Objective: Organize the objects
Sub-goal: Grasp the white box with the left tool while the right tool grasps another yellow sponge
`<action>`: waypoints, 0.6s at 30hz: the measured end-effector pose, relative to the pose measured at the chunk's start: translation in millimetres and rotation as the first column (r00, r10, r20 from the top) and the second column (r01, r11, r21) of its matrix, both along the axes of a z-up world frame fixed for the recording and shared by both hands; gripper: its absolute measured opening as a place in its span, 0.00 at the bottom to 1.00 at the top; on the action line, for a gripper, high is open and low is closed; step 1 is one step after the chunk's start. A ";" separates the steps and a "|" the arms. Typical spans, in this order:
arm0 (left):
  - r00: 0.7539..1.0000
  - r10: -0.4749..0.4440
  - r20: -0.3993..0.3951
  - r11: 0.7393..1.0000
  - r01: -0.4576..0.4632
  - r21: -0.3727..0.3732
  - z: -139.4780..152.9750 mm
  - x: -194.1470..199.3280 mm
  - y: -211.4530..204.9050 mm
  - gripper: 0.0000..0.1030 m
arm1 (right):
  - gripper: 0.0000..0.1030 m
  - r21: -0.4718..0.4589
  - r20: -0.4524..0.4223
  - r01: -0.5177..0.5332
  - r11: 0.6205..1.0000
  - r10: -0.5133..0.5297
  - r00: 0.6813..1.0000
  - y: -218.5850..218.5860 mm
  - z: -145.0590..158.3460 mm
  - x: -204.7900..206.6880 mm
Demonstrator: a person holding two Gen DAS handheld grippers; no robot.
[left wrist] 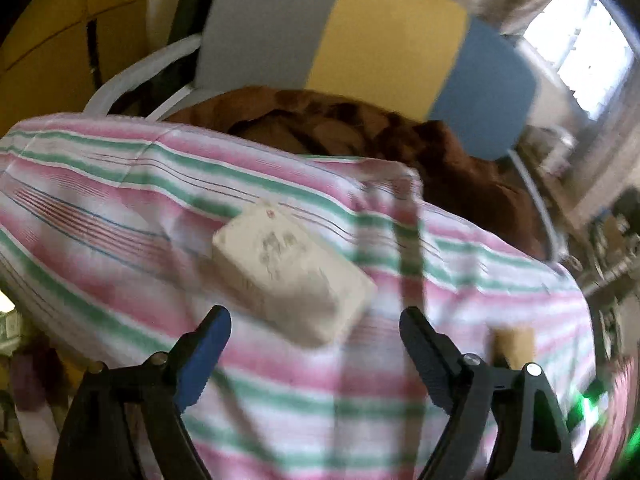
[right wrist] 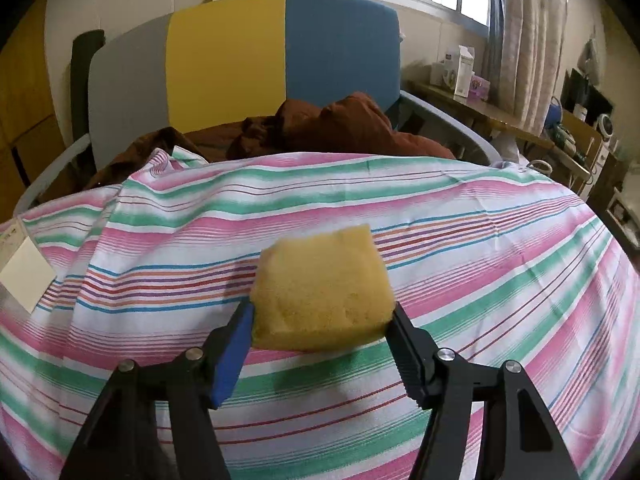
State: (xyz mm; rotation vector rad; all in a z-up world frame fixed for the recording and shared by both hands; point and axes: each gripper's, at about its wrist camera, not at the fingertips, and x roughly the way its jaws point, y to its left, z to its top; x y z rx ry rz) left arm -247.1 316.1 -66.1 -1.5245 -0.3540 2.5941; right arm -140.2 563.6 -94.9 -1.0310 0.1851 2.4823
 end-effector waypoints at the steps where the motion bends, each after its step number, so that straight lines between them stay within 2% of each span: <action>1: 0.999 0.025 0.023 1.000 -0.025 0.005 -3.9 -9.5 0.0 0.87 | 0.64 -0.003 -0.003 0.001 1.000 -0.001 1.000 0.3 -0.1 0.2; 4: 0.990 0.107 0.094 0.994 -0.109 0.017 -18.7 -35.4 -1.4 0.93 | 0.64 -0.022 -0.018 0.003 1.000 -0.003 1.000 3.1 -0.5 2.9; 7: 0.990 0.067 0.124 0.998 -0.065 -0.018 -31.7 -44.0 6.4 0.93 | 0.64 -0.021 -0.021 0.004 1.000 -0.004 1.000 2.5 -0.8 3.0; 9: 0.996 0.011 0.089 0.997 -0.004 -0.077 -34.9 -41.1 12.7 0.83 | 0.64 -0.015 -0.018 0.004 1.000 -0.004 1.000 1.6 -0.9 2.7; 11: 0.998 -0.038 0.048 0.992 0.043 -0.122 -37.0 -34.1 16.0 0.58 | 0.64 -0.009 -0.019 0.005 1.000 -0.005 1.000 0.7 -0.6 3.0; 12: 0.998 -0.050 0.040 0.989 0.055 -0.139 -38.5 -30.6 16.0 0.51 | 0.64 -0.007 -0.019 0.004 1.000 -0.004 1.000 0.7 -0.6 3.1; 18: 0.990 -0.129 -0.051 0.982 0.120 -0.148 -39.2 -3.0 18.7 0.49 | 0.64 0.007 -0.016 0.007 1.000 -0.007 1.000 -1.8 -0.6 1.9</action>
